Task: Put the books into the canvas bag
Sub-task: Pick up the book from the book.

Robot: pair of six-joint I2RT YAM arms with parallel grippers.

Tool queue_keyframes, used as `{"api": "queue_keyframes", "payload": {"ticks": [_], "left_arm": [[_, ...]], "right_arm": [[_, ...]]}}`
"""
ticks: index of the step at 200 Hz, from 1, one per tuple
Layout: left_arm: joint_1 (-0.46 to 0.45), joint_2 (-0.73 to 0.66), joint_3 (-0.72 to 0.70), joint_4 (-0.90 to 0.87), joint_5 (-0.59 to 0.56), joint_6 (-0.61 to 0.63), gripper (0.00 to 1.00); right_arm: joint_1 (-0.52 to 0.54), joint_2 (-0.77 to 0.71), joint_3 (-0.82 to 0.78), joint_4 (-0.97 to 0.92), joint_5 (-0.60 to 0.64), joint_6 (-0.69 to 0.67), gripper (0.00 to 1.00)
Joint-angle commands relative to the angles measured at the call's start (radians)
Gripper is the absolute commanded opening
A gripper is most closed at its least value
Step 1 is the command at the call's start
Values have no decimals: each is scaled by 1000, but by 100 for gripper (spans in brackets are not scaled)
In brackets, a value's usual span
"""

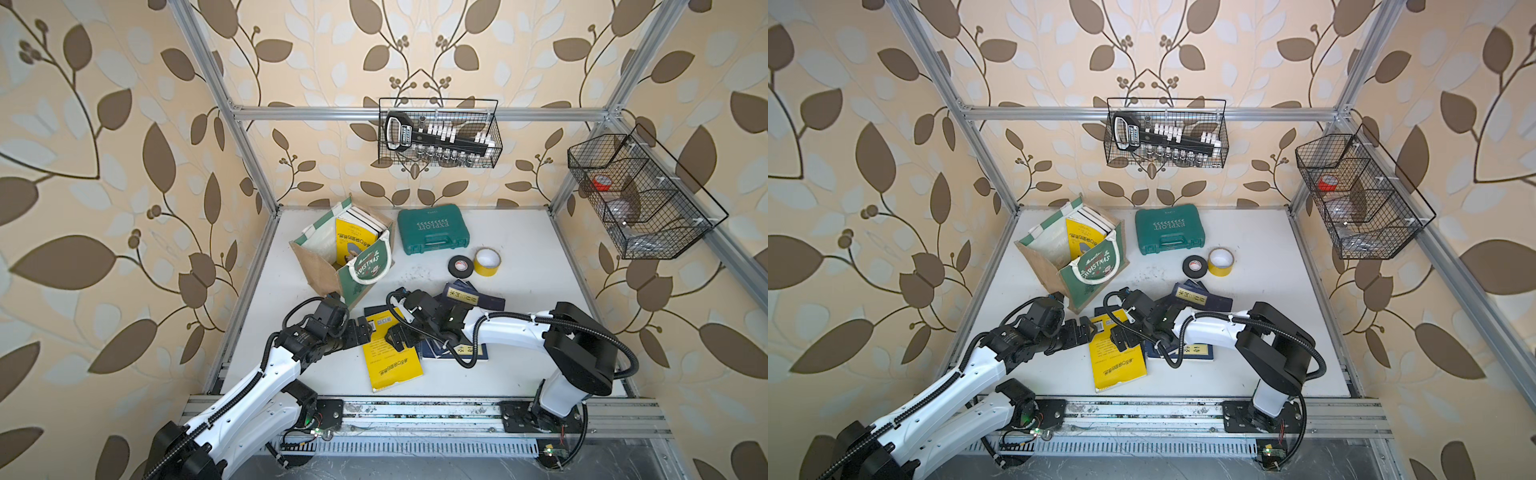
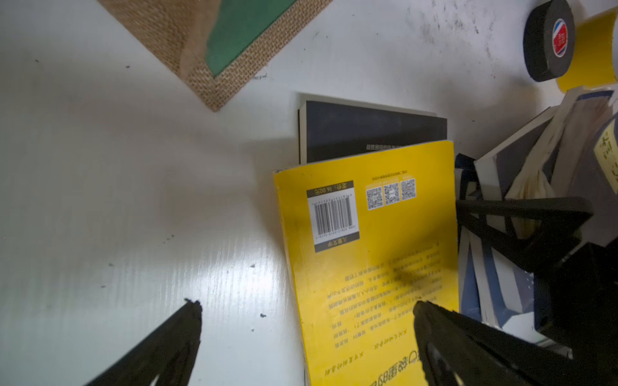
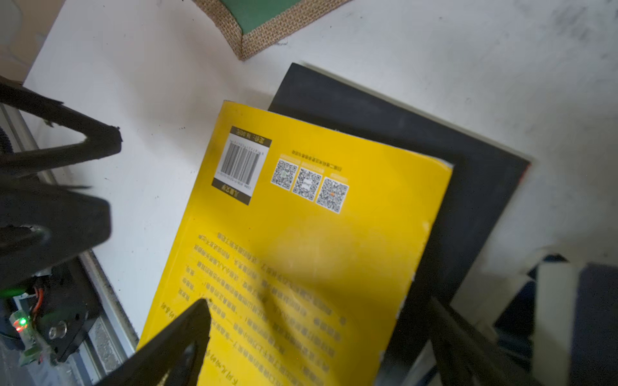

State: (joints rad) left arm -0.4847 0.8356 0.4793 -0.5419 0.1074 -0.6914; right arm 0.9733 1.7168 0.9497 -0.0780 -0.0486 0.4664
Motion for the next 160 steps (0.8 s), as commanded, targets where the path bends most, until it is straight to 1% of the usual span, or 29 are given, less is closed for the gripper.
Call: {"api": "queue_keyframes", "payload": {"ticks": [1, 25, 44, 63, 90, 134, 160], "left_arm": [[-4, 22, -21, 69, 34, -34, 99], [-5, 54, -48, 148, 79, -49, 99], [-5, 79, -59, 191, 93, -54, 99], [-5, 112, -66, 213, 87, -68, 99], [-4, 165, -71, 267, 126, -87, 99], [-2, 169, -113, 373, 148, -135, 99], [4, 163, -152, 454, 166, -156, 95]], "right_arm": [[-3, 55, 39, 10, 18, 5, 98], [-12, 89, 58, 19, -1, -4, 98], [-17, 104, 63, 39, -26, -25, 98], [-19, 109, 57, 72, -76, -57, 98], [-35, 112, 38, 113, -164, -78, 98], [-43, 97, -10, 188, -280, -98, 96], [-43, 98, -15, 192, -305, -108, 94]]}}
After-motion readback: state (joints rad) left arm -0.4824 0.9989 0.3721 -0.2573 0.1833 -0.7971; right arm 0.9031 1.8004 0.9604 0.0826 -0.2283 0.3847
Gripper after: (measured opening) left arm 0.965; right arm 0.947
